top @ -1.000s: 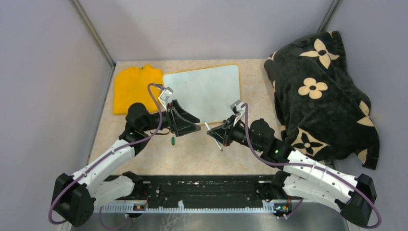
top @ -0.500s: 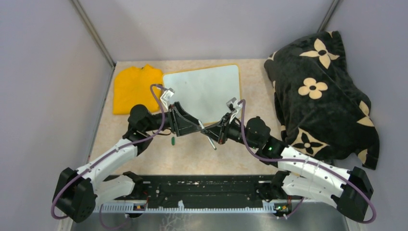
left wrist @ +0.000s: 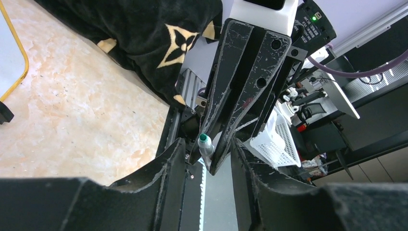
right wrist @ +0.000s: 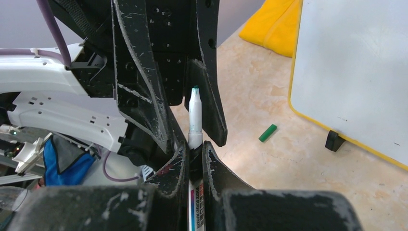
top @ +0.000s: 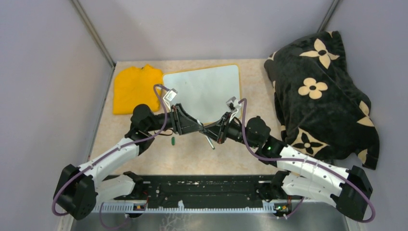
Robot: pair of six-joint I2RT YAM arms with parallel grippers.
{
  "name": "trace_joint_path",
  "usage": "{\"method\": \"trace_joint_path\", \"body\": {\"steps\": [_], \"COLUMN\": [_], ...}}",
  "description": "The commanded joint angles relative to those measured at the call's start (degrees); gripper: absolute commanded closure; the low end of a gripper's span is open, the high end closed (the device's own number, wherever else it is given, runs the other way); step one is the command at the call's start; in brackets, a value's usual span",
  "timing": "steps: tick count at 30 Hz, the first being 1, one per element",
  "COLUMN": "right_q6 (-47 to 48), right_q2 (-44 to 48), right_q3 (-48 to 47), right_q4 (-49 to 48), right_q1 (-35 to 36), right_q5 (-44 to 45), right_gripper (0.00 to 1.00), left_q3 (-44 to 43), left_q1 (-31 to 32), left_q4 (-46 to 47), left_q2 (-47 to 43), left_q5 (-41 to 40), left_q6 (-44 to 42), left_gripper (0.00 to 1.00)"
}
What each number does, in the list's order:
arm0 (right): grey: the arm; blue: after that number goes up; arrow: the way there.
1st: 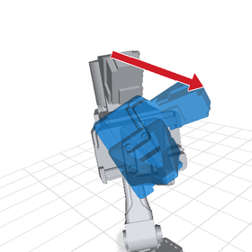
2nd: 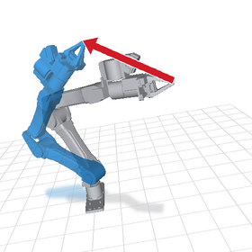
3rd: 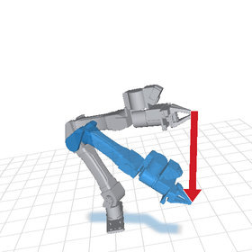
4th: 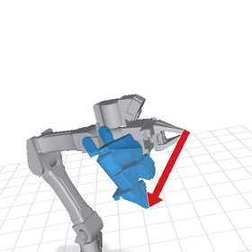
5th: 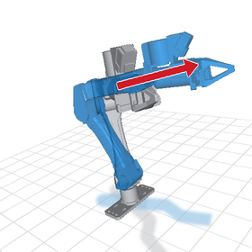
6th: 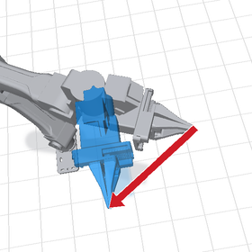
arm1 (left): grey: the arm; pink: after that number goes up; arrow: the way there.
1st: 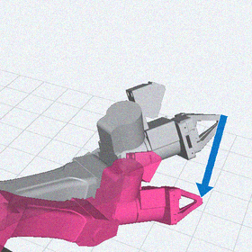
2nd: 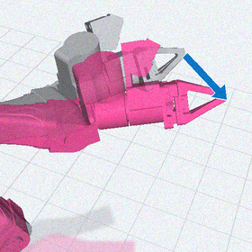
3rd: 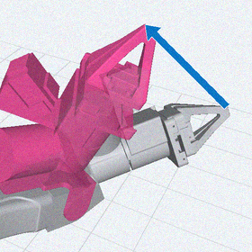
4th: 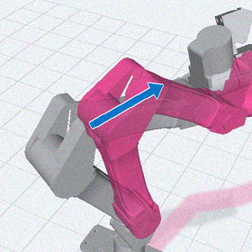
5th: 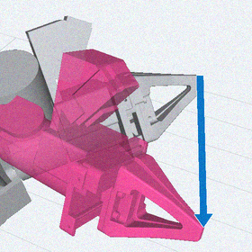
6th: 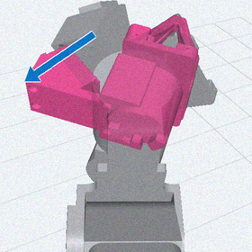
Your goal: Write a sentence on the whiteboard
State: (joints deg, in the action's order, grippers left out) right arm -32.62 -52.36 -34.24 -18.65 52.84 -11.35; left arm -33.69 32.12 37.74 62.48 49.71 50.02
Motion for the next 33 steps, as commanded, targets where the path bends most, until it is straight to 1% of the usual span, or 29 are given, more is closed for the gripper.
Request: {"method": "trace_joint_path", "body": {"steps": [1,6,8,10,17,21,23,26,30,31,33], "right_q6": [-0.5,-0.5,-0.4,-0.5,-0.7,-0.8,-0.8,-1.0,-1.6,-1.9,-2.5], "right_q2": [-0.1,0.0,0.0,0.1,0.3,0.3,0.3,0.3,0.6,0.8,1.4], "right_q3": [-2.4,-2.4,-2.4,-2.2,-1.8,-1.8,-1.8,-1.9,-2.3,-2.3,-2.0], "right_q4": [-4.2,-4.2,-4.2,-4.3,-4.6,-4.7,-4.7,-4.6,-3.4,-2.6,-2.3], "right_q1": [0.3,0.3,0.3,0.3,0.4,0.3,0.3,0.3,0.3,0.3,0.3], "right_q5": [-1.1,-1.2,-1.1,-1.0,-1.0,-1.0,-1.0,-1.0,-0.9,-0.8,-0.5], "right_gripper": [1.0,1.0,1.0,1.0,1.0,1.0,1.0,1.0,1.0,0.94,0.76], "left_q3": [-0.6,0.0,0.4,0.9,1.4,1.5,1.4,1.3,1.6,1.8,2.1], "left_q1": [0.5,0.6,0.6,0.6,1.0,1.3,1.4,1.5,1.5,1.5,1.5], "left_q4": [2.4,4.5,5.6,6.7,6.9,6.9,6.9,6.8,6.3,6.1,5.3], "left_q2": [-0.1,-0.4,-0.6,-0.9,-1.2,-1.1,-1.0,-0.9,-1.4,-1.9,-3.0], "left_q5": [-1.0,-2.0,-2.6,-3.1,-3.5,-3.6,-3.5,-3.5,-4.1,-4.7,-6.0], "left_q6": [0.5,2.3,3.2,4.3,4.6,4.6,4.5,4.4,4.4,4.3,4.1], "left_gripper": [0.55,0.52,0.53,0.56,0.7,0.75,0.82,0.99,1.0,1.0,1.0]}}
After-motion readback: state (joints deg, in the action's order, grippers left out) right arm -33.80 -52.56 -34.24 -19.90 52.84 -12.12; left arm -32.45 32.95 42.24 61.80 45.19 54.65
